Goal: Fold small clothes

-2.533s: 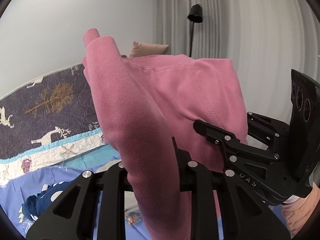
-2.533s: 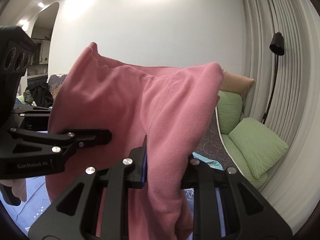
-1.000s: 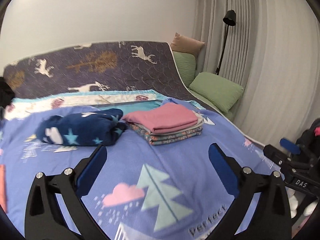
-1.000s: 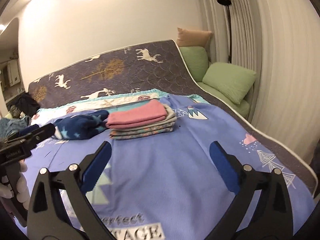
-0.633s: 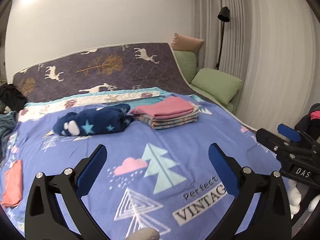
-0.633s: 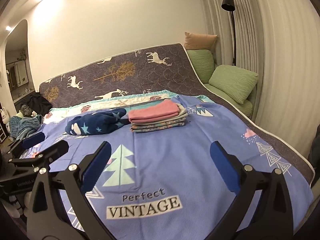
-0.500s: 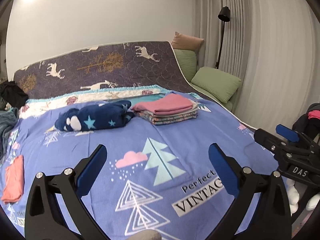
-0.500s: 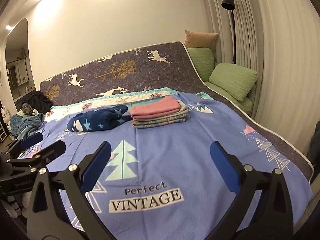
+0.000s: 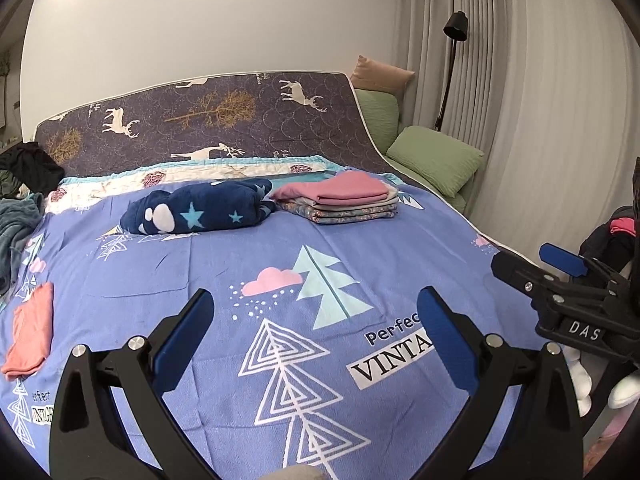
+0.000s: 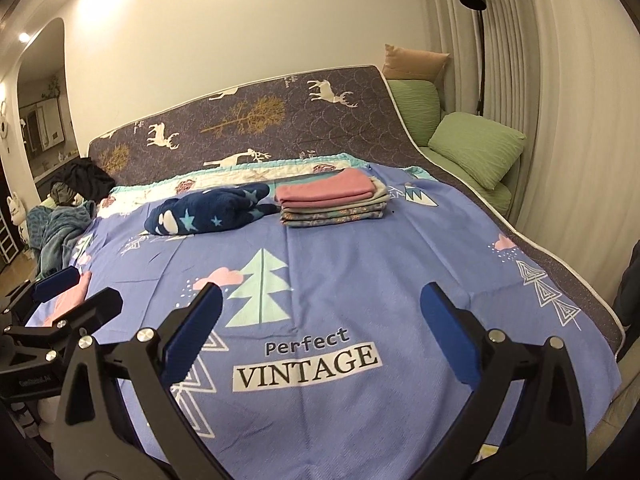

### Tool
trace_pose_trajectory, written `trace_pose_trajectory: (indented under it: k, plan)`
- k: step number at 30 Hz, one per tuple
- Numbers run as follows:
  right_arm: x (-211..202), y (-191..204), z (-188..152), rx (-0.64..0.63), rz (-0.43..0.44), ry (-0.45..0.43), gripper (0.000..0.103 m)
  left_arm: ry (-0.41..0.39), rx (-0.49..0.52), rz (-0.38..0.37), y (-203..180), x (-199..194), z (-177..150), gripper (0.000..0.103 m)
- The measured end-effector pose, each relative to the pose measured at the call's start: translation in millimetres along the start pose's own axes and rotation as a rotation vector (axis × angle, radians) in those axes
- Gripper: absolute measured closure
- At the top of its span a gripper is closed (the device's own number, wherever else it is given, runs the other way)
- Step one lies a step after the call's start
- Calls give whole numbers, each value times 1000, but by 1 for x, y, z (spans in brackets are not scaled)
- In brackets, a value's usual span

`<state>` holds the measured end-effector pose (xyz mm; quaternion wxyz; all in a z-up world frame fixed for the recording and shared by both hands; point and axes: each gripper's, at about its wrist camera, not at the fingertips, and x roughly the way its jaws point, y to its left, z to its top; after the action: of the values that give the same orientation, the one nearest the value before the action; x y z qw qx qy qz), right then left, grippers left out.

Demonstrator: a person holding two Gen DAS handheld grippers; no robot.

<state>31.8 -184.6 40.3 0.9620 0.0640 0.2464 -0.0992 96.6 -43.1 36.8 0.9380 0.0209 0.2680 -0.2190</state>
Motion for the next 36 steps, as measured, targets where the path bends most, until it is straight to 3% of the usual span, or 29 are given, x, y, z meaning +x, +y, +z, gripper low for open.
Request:
trace_pose_trajectory:
  k: [14, 36]
  plan:
    - [8, 16, -7, -17, -11, 34, 2, 8, -15, 30, 17, -1, -8, 1]
    - [13, 24, -6, -41, -30, 38, 2, 7, 0, 18, 18, 2, -11, 1]
